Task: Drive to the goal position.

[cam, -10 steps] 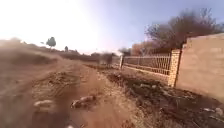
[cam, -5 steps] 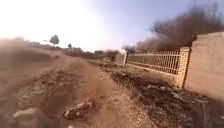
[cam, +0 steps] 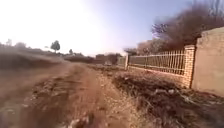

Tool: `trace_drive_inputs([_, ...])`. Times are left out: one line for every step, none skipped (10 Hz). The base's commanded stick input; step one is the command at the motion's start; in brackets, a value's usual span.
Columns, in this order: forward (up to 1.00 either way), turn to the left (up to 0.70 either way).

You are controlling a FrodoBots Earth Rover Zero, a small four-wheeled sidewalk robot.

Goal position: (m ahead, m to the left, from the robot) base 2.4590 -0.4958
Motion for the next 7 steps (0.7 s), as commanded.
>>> trace_drive_inputs([0.70,0.00])
trace_drive_inputs([0.70,0.00])
trace_drive_inputs([0.70,0.00])
trace_drive_inputs([0.70,0.00])
trace_drive_inputs([0.70,0.00])
trace_drive_inputs([0.70,0.00])
trace_drive_inputs([0.70,0.00])
